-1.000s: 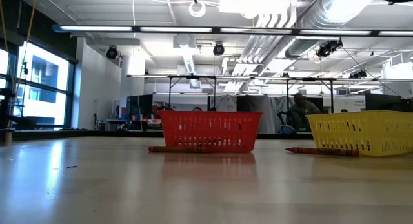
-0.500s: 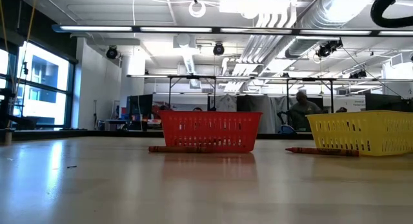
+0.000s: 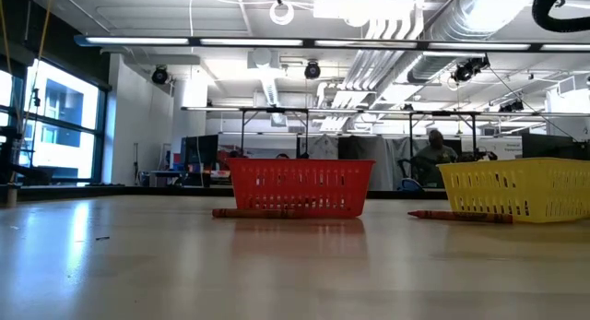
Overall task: Sort crayons
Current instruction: Put the orange crayon into the orange bin
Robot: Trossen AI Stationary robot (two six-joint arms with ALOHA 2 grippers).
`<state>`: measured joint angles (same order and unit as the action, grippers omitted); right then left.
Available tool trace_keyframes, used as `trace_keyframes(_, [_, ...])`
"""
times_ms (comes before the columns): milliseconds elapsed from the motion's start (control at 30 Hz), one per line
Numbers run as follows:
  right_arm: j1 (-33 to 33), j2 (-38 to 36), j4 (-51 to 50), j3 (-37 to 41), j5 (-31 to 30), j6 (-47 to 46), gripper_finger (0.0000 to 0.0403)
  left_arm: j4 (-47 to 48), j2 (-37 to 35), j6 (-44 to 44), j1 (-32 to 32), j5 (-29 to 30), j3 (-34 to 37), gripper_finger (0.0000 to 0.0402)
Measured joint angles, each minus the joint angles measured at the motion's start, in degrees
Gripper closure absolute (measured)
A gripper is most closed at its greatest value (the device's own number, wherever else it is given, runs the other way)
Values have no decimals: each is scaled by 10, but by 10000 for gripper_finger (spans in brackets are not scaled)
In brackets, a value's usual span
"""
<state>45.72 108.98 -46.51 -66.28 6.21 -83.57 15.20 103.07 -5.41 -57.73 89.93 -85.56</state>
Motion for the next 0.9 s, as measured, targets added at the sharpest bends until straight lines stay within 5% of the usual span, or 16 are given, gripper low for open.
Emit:
trace_keyframes(167, [-8,-8,-26,-51,-80,30,399,0,0,0,0,0,0,316])
trace_keyframes(500, [-36,-13,-9,-192,-398,199,401,-1,0,-14,-2,0,0,316])
trace_keyframes(700, [-37,-14,82,-226,-560,342,402,0,0,-58,-17,0,0,316])
trace_keyframes(900, [-38,-11,243,-220,-634,482,402,2,0,-130,-29,0,1,316])
